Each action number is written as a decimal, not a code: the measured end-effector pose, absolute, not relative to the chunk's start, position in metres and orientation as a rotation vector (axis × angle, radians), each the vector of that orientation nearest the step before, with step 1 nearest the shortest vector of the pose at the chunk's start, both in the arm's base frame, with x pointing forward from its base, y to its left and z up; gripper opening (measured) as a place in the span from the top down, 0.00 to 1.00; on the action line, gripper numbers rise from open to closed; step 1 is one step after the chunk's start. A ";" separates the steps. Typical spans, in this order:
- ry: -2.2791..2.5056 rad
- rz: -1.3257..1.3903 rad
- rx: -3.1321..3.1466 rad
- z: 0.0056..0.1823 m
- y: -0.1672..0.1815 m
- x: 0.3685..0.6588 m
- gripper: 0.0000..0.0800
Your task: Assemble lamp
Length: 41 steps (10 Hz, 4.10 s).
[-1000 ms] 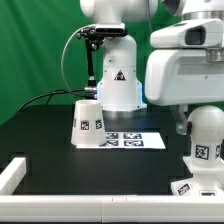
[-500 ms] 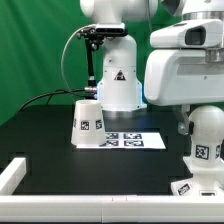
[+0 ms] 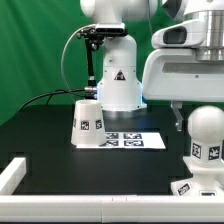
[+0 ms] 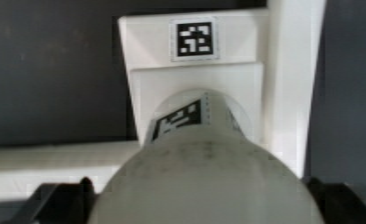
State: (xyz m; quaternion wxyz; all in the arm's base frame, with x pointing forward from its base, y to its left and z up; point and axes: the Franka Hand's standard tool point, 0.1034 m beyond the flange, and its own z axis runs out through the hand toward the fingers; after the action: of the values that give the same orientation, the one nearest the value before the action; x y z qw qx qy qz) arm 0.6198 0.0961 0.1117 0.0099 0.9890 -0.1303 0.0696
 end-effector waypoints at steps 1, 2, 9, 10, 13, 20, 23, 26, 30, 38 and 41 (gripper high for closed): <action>-0.586 0.221 3.063 0.112 0.096 0.619 0.28; -0.628 0.224 3.056 0.112 0.095 0.620 0.28; -1.881 0.143 2.560 0.112 0.101 0.616 0.28; -2.108 0.110 2.417 0.112 0.102 0.616 0.28; -2.393 0.053 2.202 0.113 0.105 0.618 0.28; -1.343 0.073 2.914 0.108 0.107 0.611 0.13; -0.898 0.099 3.054 0.110 0.105 0.612 0.13; -0.181 0.132 3.141 0.119 0.103 0.621 0.13; 0.282 0.160 3.090 0.118 0.098 0.623 0.13; 1.284 0.033 2.723 0.116 0.100 0.618 0.13; 1.336 -0.030 2.703 0.115 0.100 0.621 0.13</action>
Offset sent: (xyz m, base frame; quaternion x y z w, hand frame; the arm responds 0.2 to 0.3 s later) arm 0.0000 0.0000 0.0000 0.0000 0.0000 0.1938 0.9810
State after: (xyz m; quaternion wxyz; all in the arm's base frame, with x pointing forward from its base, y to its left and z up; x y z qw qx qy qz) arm 0.6208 0.1004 0.1149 0.0634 0.8947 0.4421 -0.0099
